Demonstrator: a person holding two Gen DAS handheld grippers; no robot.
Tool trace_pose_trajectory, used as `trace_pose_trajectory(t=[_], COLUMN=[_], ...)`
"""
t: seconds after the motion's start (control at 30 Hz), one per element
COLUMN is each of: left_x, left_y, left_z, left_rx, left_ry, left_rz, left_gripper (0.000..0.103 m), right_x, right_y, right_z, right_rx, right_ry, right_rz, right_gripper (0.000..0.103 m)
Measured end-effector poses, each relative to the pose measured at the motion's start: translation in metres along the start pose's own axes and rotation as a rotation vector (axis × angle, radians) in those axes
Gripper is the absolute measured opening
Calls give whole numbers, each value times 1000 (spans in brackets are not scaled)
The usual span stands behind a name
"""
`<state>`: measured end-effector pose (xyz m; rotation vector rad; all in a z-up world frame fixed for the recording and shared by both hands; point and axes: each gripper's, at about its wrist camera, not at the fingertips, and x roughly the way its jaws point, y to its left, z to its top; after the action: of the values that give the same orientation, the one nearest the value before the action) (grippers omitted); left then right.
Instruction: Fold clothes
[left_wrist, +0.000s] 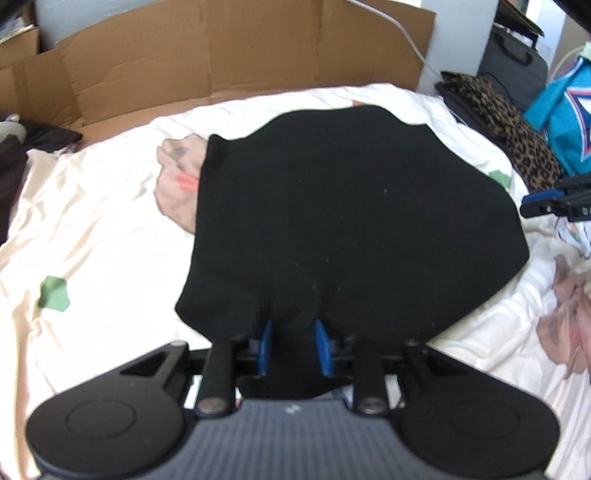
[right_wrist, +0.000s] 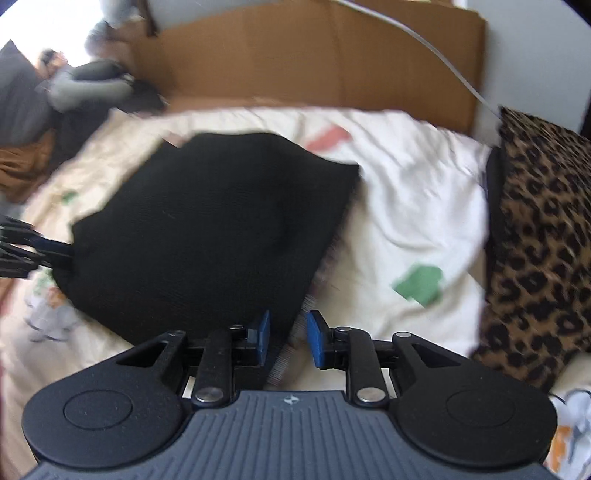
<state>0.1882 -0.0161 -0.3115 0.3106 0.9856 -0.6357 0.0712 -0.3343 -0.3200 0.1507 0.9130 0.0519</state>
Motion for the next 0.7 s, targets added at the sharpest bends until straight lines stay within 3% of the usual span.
trace_pose_trajectory(t=[0.2, 0.33, 0.57, 0.7], left_x=[-3, 0, 1, -7], left_y=[-4, -2, 9, 7], left_z=[-1, -3, -6, -5], left_rx=[-2, 2, -45, -50], left_ry=[-1, 11, 27, -3], left_rz=[-14, -12, 34, 27], left_gripper=[28, 28, 28, 28], right_x=[26, 40, 41, 25], right_y=[10, 7, 6, 8], right_z=[4, 6, 13, 11], right_rx=[-44, -49, -53, -48], right_ry=[44, 65, 48, 23], right_rz=[51, 32, -74, -49], right_gripper=[29, 28, 27, 28])
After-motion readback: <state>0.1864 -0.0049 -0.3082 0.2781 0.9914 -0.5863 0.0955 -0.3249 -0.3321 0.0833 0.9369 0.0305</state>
